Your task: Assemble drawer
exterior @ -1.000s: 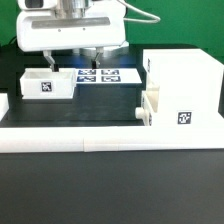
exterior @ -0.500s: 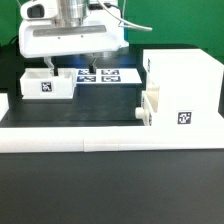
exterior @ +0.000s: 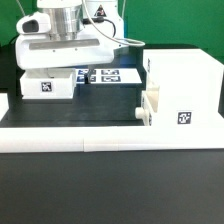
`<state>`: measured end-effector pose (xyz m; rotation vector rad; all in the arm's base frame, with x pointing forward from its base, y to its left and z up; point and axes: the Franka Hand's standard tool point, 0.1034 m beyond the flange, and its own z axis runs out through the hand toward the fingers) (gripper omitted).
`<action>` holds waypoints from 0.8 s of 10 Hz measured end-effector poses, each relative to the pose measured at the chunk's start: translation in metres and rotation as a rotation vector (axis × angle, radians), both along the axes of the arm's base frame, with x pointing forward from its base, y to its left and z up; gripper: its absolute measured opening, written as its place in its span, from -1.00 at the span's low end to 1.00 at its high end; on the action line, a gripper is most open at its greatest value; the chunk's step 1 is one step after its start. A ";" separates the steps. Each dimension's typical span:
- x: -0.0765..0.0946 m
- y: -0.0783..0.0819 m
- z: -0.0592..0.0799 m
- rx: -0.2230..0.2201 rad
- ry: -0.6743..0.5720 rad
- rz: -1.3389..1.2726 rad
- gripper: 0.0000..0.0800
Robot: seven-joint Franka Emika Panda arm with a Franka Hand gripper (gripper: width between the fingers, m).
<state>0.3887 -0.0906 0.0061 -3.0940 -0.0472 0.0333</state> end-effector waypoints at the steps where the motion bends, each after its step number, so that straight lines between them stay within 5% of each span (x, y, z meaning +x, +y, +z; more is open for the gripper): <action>1: 0.000 0.001 0.000 -0.001 -0.004 0.002 0.62; 3: 0.002 0.006 0.000 -0.001 -0.004 0.017 0.60; 6: 0.002 0.006 0.000 -0.001 -0.004 0.018 -0.62; 7: 0.002 0.006 0.000 -0.001 -0.004 0.018 -0.62; 8: 0.002 0.006 0.000 -0.001 -0.005 0.018 -0.90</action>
Offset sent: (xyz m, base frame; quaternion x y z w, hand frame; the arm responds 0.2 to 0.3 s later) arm 0.0000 0.0000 0.0000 0.0000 0.0000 0.0000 1.0000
